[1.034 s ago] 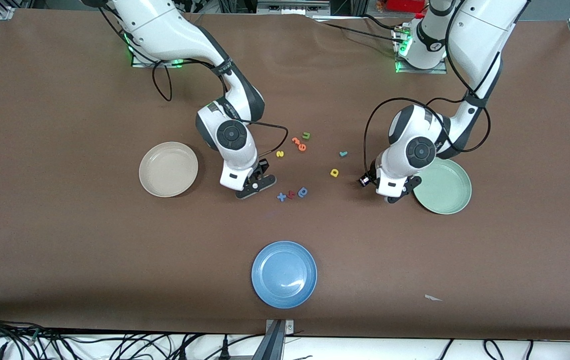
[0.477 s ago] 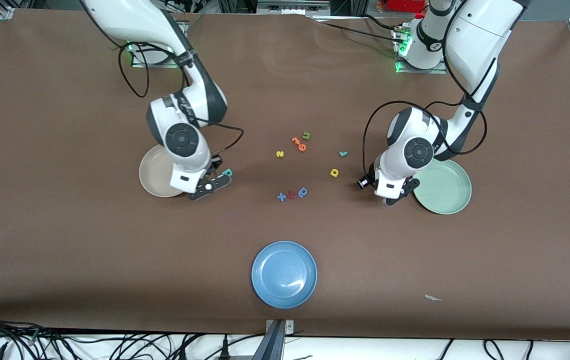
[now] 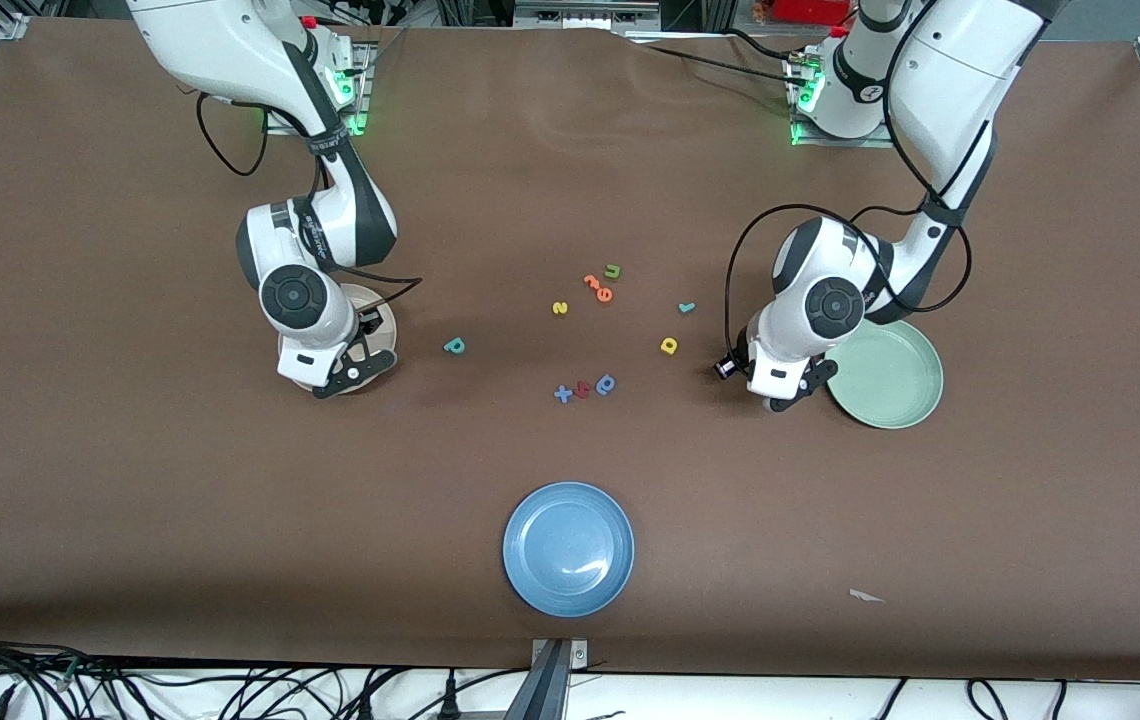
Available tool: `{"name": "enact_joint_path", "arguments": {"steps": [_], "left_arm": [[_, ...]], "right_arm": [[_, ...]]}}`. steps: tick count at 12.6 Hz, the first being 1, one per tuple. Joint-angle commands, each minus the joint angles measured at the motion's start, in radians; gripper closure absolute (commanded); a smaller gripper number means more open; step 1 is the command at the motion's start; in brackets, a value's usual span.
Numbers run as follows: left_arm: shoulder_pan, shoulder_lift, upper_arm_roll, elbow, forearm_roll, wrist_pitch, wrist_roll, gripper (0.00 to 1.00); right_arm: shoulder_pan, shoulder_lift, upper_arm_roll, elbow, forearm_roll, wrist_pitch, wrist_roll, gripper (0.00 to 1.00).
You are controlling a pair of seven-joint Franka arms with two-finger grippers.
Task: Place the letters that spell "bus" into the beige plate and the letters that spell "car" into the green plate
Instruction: 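Drop the yellow u on the white plate while the left gripper grasps c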
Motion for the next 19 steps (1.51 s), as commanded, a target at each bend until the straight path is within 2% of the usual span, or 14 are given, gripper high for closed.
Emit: {"name": "enact_joint_path", "arguments": {"steps": [1,2,4,7,9,10,13,16,19], "left_arm": [[-0.009,0.026,0.007,0.032,0.021,0.005,0.008,0.50],[-0.009,0.029,0.007,0.032,0.021,0.005,0.008,0.50],[-0.011,0.029,0.005,0.039,0.020,0.004,0.003,0.50],[-0.020,0.039,0.005,0.041,0.021,0.004,0.002,0.55],[-0.026,0.045,0.005,0.039,0.021,0.002,-0.002,0.58],[-0.026,0.045,0.005,0.039,0.021,0.001,-0.002,0.62],[-0.029,0.046,0.007,0.039,0.021,0.001,0.005,0.81],[-0.026,0.043,0.009,0.039,0.023,-0.005,0.006,0.99],[-0.009,-0.004,0.009,0.049,0.035,-0.056,0.034,1.00]], "right_arm": [[-0.003,-0.033,0.008,-0.025,0.006,-0.004,-0.005,0.00],[-0.003,-0.041,0.013,-0.017,0.008,-0.027,0.001,0.00],[0.003,-0.067,0.057,0.010,0.066,-0.069,0.096,0.00],[0.005,-0.074,0.164,0.032,0.069,-0.091,0.465,0.00],[0.008,-0.073,0.215,0.041,0.068,-0.081,0.697,0.00],[0.019,-0.070,0.233,0.050,0.065,-0.077,0.800,0.00],[0.135,-0.026,0.238,0.066,0.055,0.008,1.217,0.01],[0.180,0.022,0.238,0.067,0.054,0.137,1.688,0.01],[0.204,0.077,0.238,0.145,0.065,0.160,1.869,0.03]]}}
